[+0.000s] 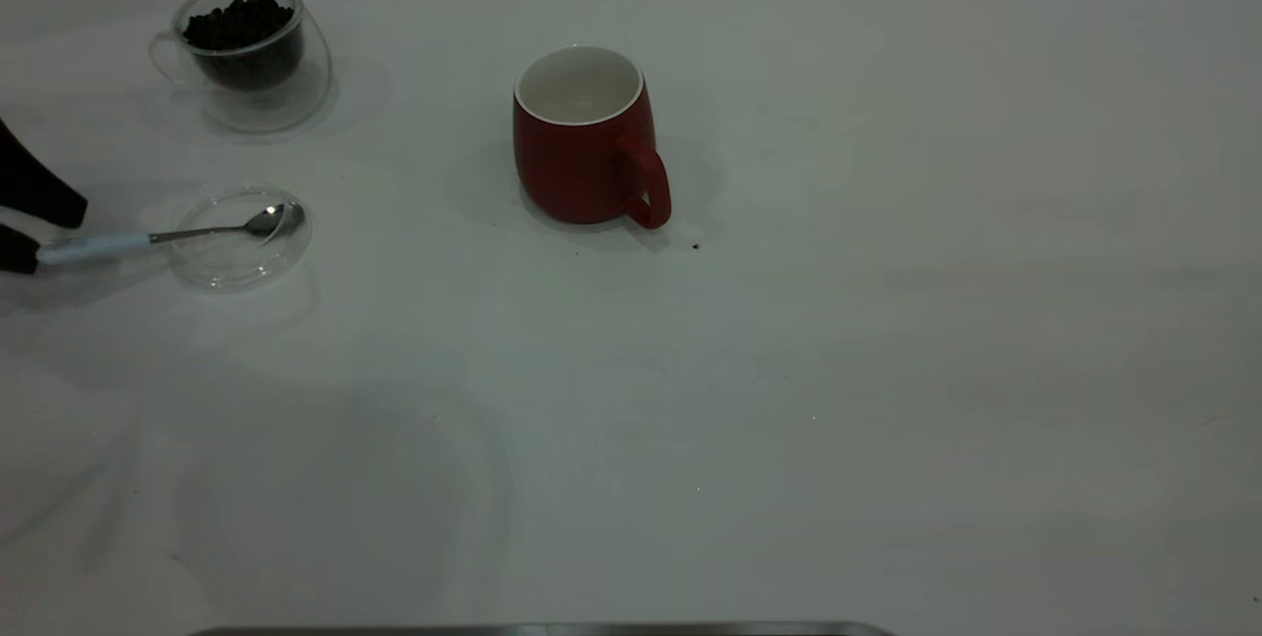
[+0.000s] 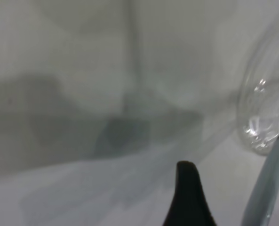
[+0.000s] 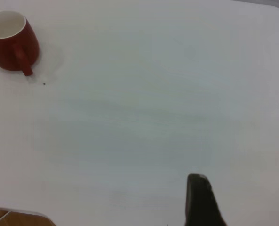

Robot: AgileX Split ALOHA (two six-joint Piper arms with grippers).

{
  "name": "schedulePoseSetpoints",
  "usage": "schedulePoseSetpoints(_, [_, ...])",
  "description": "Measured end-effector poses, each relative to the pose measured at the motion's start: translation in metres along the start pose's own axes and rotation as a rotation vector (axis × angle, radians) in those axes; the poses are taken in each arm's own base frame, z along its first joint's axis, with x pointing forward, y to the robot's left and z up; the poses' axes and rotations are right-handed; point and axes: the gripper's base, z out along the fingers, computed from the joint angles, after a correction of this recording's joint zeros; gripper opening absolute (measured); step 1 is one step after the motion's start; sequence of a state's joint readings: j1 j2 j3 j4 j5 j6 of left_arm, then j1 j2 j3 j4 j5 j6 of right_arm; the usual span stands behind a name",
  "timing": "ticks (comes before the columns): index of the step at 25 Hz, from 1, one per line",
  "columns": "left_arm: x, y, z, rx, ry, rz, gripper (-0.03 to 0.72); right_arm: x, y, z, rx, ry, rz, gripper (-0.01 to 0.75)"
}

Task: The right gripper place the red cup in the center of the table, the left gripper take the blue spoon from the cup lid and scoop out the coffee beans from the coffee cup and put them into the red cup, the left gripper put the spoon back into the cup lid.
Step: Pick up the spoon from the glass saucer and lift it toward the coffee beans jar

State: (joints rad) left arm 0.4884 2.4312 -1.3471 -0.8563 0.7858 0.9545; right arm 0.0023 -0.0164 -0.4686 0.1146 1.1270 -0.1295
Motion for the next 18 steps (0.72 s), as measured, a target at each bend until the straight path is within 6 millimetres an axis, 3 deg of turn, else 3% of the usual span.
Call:
schedulePoseSetpoints(12, [0.003, -0.006, 0.001, 0.077, 0.046, 0.003, 0.595, 0.000, 0.000, 0.000, 0.000, 0.000, 0.000, 0.466])
schedulePoseSetpoints(18, [0.015, -0.001, -0.003, 0.042, 0.166, -0.022, 0.595, 0.000, 0.000, 0.000, 0.000, 0.000, -0.001, 0.466])
